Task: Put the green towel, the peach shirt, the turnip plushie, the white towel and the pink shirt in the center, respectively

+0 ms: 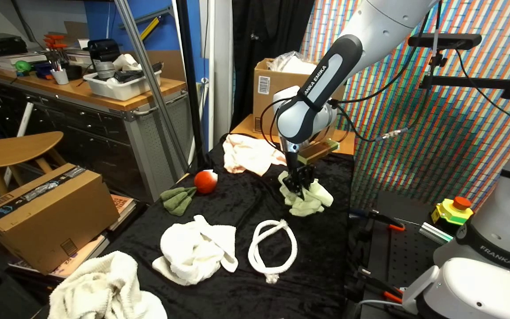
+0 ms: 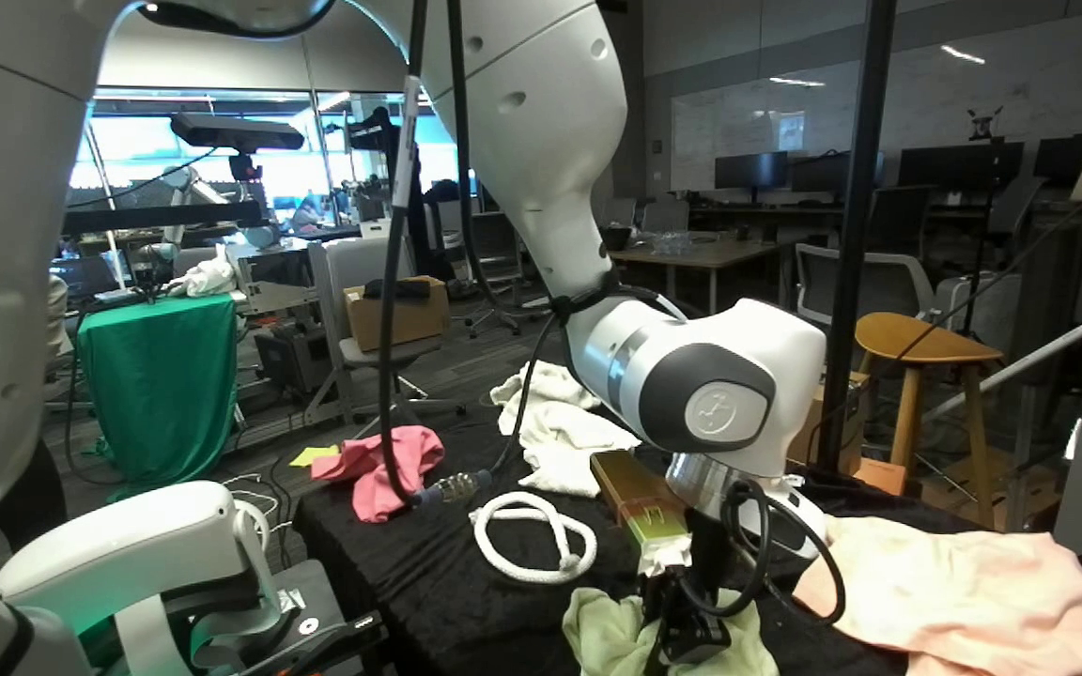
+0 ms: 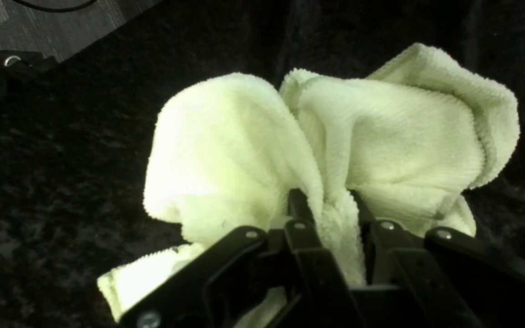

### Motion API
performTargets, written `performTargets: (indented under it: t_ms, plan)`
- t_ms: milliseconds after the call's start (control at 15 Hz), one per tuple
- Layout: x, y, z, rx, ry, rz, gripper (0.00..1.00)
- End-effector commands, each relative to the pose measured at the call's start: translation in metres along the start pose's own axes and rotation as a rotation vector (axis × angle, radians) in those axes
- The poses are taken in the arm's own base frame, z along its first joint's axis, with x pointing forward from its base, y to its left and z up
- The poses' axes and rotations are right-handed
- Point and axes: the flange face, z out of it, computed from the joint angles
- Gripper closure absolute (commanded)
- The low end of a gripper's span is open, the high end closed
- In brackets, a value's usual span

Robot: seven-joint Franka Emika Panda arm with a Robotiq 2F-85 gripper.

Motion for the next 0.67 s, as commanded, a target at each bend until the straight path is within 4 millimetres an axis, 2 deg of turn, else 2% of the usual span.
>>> performTargets:
  t_ms: [0, 133, 400, 600]
  plan:
    - [-0.011, -0.004, -0.017, 0.008, -0.014, -0.06, 0.96]
    - [-0.016, -0.007, -0.03, 0.01, -0.015, -0.094, 0.91]
    - [-0.03, -0.013, -0.062, 0.032, -0.018, -0.195, 0.92]
    - [-0.052, -0.026, -0.095, 0.026, -0.002, -0.289, 0.93]
